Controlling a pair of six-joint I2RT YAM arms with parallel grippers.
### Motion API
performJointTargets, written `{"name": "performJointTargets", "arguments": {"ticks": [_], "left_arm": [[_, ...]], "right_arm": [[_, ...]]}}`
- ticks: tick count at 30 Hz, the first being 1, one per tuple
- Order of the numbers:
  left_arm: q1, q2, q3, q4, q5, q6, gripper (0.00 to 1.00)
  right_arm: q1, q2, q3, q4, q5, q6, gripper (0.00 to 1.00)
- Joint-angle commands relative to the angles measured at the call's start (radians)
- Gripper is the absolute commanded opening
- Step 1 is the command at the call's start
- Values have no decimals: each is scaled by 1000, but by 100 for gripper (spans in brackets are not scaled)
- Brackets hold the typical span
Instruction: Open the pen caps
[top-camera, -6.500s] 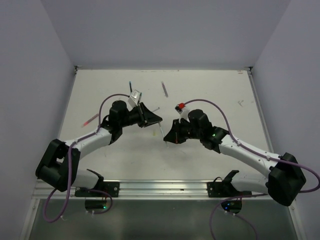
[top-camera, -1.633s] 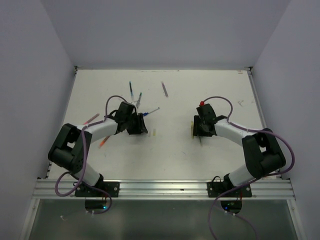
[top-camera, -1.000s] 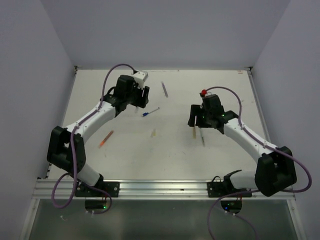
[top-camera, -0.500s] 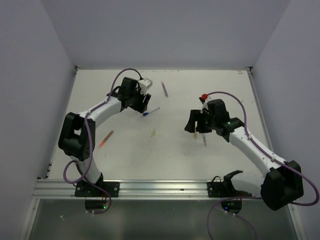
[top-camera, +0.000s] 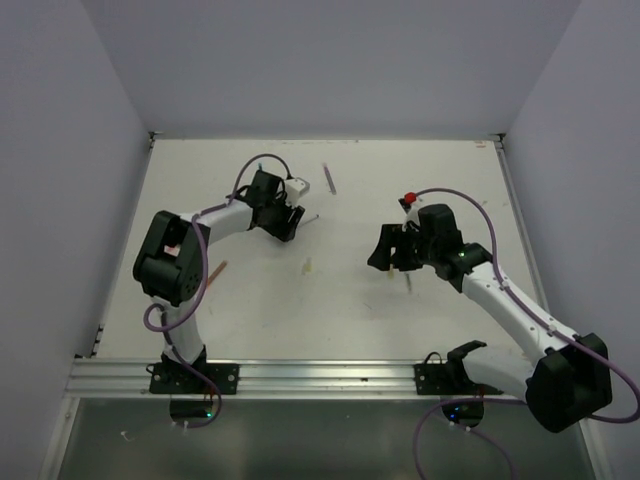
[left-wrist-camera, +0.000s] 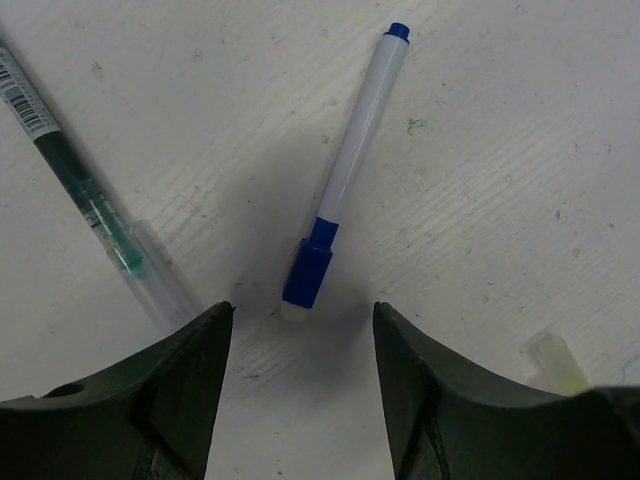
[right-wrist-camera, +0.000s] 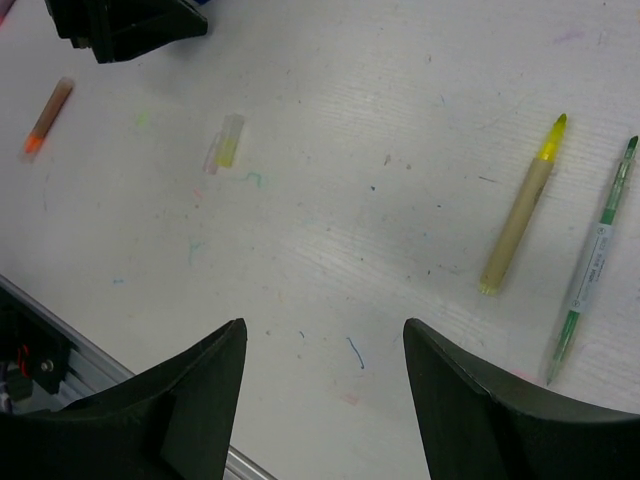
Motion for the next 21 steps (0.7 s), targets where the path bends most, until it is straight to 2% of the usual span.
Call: {"name": "performJointTargets", "arguments": {"ticks": [1, 10, 12, 13, 18, 21], "left_arm": [[4, 17, 11, 76, 17, 39, 61], [4, 82, 24, 85, 15, 51, 62], [4, 88, 22, 88, 25, 51, 59], [4, 89, 24, 81, 31, 50, 56], [1, 59, 21, 34, 63, 21, 23], [1, 7, 13, 16, 90, -13, 10]], "right_arm": [[7, -30, -19, 34, -27, -14, 67], [7, -19, -13, 36, -23, -17, 67], [7, -16, -11, 36, -21, -18, 67], [7, -15, -11, 36, -20, -17, 67], [7, -5, 15, 12, -3, -20, 67], [7, 5, 50, -19, 3, -11, 67]]}}
